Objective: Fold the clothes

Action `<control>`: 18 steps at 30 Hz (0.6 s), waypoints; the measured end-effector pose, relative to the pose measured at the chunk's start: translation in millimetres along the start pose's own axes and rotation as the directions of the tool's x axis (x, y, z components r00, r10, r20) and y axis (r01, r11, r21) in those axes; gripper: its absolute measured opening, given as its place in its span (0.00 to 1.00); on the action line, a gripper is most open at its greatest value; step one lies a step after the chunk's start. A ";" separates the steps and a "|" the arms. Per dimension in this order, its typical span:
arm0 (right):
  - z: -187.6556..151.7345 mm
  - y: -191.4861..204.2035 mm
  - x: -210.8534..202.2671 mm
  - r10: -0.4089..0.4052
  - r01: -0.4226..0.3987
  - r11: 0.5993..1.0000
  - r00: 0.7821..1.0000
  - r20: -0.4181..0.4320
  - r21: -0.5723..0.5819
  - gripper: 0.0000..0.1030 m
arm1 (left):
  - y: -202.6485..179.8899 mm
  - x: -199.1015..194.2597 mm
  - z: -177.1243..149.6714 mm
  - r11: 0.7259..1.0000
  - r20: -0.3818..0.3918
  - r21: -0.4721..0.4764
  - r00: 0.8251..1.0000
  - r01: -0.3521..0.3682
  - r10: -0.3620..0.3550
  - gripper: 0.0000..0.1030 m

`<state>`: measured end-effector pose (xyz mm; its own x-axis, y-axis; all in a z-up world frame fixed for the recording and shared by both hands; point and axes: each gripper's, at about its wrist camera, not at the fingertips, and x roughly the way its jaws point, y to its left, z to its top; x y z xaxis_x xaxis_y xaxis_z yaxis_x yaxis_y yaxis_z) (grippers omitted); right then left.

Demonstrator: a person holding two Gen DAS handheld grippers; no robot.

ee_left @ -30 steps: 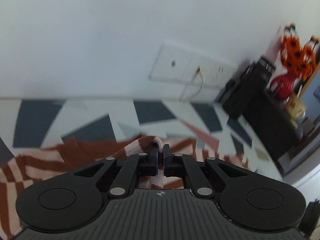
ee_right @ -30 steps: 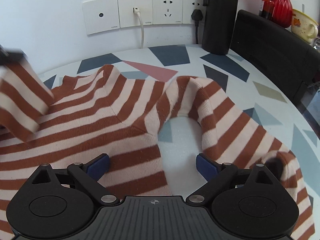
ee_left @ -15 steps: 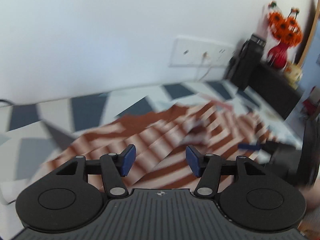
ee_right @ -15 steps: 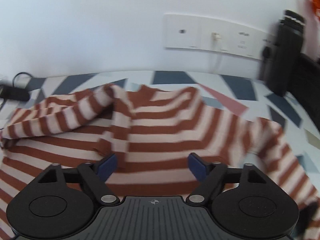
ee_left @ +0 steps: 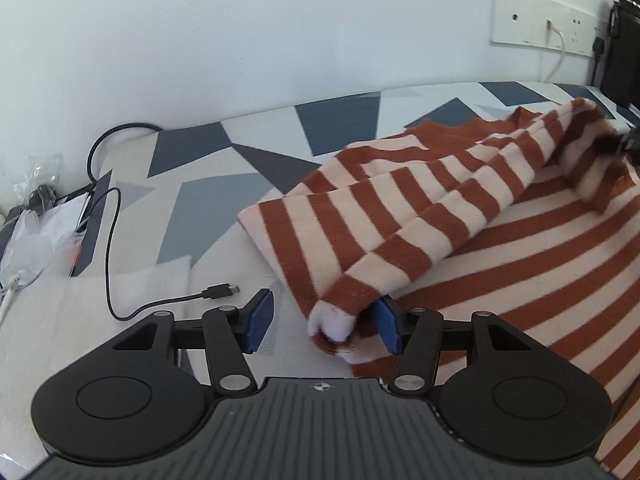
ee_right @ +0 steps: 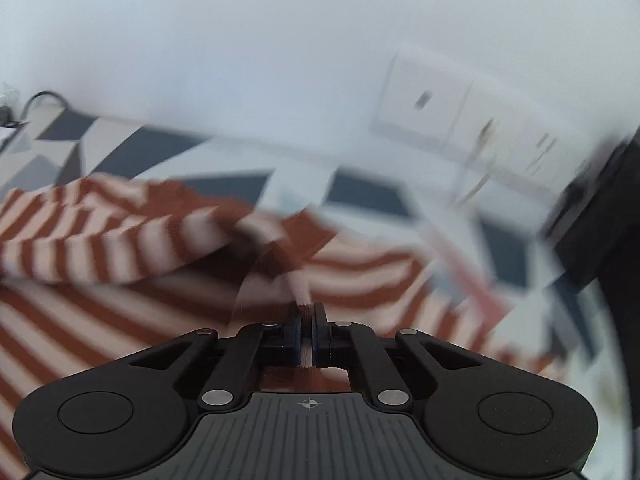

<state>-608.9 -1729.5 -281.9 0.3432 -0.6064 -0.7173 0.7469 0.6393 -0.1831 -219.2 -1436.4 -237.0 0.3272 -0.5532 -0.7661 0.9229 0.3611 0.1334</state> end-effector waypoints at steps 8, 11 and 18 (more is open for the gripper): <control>-13.9 -27.5 -28.8 -0.080 0.081 0.996 0.997 0.021 -0.049 0.15 | 0.2 -0.9 -6.1 0.999 0.000 0.036 1.000 -0.025 0.025 0.55; -47.7 -34.6 -29.9 -0.043 0.040 0.999 0.995 -0.085 -0.030 0.21 | 3.5 -3.3 -8.5 0.999 0.000 0.033 1.000 -0.011 0.011 0.55; -76.2 -66.4 -51.7 0.051 -0.034 0.967 0.997 -0.062 0.253 0.31 | 0.8 -9.1 -10.2 0.998 0.020 0.061 1.000 -0.023 0.022 0.55</control>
